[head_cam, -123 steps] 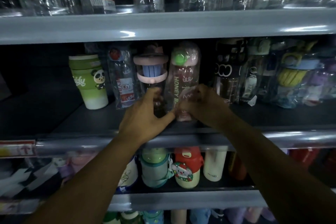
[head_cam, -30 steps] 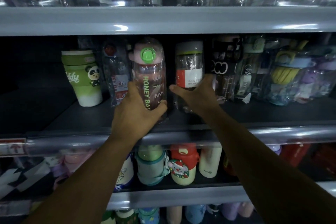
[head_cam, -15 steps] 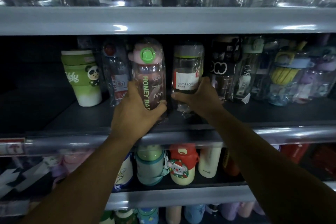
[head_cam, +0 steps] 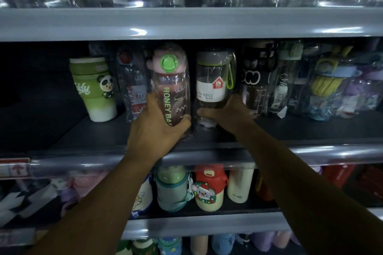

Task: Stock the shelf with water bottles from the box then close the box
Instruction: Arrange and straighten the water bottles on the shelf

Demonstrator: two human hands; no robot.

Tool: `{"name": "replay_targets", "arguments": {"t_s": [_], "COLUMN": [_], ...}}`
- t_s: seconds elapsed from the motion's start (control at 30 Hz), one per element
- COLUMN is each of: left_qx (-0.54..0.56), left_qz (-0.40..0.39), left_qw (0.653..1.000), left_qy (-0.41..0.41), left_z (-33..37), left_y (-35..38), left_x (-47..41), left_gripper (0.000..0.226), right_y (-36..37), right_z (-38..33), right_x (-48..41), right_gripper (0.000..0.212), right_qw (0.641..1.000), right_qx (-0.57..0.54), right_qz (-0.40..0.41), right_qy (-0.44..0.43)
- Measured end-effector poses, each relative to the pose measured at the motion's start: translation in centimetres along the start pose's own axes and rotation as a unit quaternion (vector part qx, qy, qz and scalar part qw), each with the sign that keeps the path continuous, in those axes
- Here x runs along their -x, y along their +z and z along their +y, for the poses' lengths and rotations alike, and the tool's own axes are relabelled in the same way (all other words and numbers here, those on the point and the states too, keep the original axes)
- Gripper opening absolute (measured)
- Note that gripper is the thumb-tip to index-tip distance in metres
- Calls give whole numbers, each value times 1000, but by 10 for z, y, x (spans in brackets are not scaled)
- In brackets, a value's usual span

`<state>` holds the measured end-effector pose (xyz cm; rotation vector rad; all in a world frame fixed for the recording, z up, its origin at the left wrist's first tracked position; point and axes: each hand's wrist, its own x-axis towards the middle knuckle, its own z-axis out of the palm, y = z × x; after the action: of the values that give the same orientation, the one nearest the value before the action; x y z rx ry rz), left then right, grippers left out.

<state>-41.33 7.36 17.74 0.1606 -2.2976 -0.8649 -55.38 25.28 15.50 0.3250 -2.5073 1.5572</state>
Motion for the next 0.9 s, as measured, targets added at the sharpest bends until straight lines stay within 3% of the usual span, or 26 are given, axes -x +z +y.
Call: {"name": "replay_targets", "arguments": {"t_s": [0.1,0.2,0.47,0.9], "left_qx": [6,9,10,14], "left_qz": [1,5,1,-1], "left_qw": [1000,1000,1000,1000], "left_qy": [3,3,8,6], "left_z": [-1,0,1,-2], "left_y": [0,-1,-1,0], "left_x": [0,0,0,-2], "left_gripper": [75,74,75,73], "right_y": [4,-8,-12,7], "right_z": [11,-9,-25,-35], "right_x": [-11,8,23,-27], "right_gripper": [138,134,69,73], "right_qw": [1000,1000,999,998], "right_qx": [22,7,-3,59], "right_qz": [5,-3,29,15], "right_qy": [-8,-8,-31,-21]}}
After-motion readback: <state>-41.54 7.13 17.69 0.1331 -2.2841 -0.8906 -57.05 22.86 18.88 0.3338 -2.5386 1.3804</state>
